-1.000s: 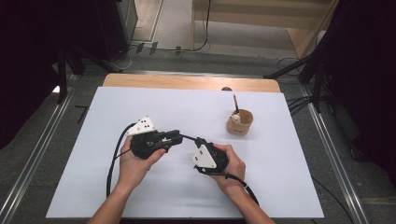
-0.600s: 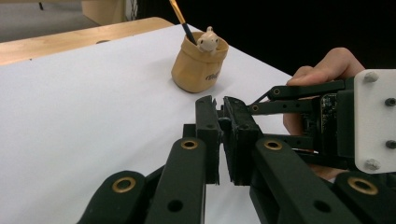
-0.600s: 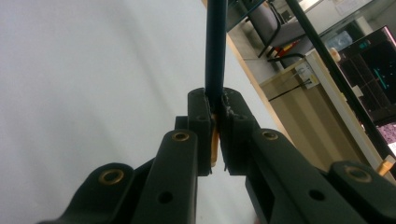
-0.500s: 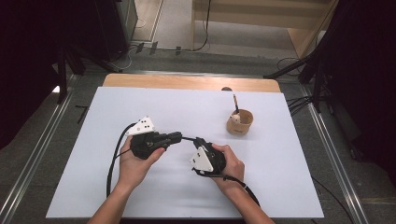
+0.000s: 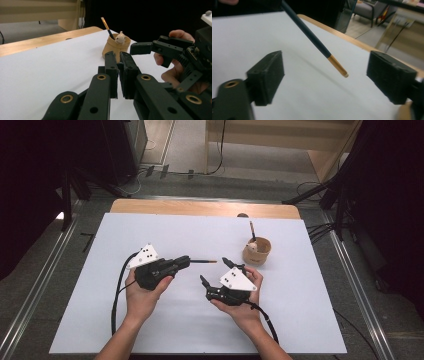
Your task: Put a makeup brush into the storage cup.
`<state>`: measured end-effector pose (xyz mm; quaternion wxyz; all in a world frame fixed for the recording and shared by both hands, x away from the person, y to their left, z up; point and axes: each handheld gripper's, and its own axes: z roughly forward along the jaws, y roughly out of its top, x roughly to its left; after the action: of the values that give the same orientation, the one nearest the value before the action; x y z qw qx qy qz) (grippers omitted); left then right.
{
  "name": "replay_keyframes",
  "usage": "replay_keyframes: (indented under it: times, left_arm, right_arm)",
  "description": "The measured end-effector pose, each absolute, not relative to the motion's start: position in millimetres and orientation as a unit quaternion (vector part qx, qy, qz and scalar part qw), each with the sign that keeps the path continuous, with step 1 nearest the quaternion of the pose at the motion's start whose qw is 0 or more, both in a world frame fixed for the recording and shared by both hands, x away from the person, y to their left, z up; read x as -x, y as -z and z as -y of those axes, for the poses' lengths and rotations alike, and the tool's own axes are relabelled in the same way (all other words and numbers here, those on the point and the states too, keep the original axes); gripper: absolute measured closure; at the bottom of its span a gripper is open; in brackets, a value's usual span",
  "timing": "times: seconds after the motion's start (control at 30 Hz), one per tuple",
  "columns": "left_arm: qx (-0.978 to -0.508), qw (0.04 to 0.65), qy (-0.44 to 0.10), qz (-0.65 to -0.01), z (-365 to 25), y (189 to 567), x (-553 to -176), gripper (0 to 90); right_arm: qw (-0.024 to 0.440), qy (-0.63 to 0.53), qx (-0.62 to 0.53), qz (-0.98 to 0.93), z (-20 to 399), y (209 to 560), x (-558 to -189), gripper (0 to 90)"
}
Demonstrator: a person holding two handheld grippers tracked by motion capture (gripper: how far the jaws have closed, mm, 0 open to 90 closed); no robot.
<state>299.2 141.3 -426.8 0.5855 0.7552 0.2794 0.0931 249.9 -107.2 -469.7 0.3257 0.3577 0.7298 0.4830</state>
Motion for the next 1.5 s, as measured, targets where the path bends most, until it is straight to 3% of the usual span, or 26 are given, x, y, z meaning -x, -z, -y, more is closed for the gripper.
replay_keyframes:
  times: [0.13,0.87,1.1,1.5]
  left_arm:
    - [-0.750,0.591,-0.100,-0.279,-142.0,427.1,-298.5,86.1]
    - [-0.725,0.619,-0.134,-0.272,-139.3,431.1,-291.1,86.1]
    - [-0.723,0.622,-0.136,-0.269,-138.7,433.4,-290.7,86.1]
    - [-0.727,0.621,-0.141,-0.255,-135.0,436.1,-288.6,86.1]
  right_arm:
    - [0.287,-0.514,-0.399,-0.703,111.2,466.5,-251.5,0.0]
    - [0.046,-0.613,-0.594,-0.519,117.4,469.5,-259.3,0.0]
    - [0.021,-0.614,-0.626,-0.479,110.9,472.7,-265.5,4.9]
    - [-0.068,-0.610,-0.676,-0.407,109.1,473.4,-272.4,16.1]
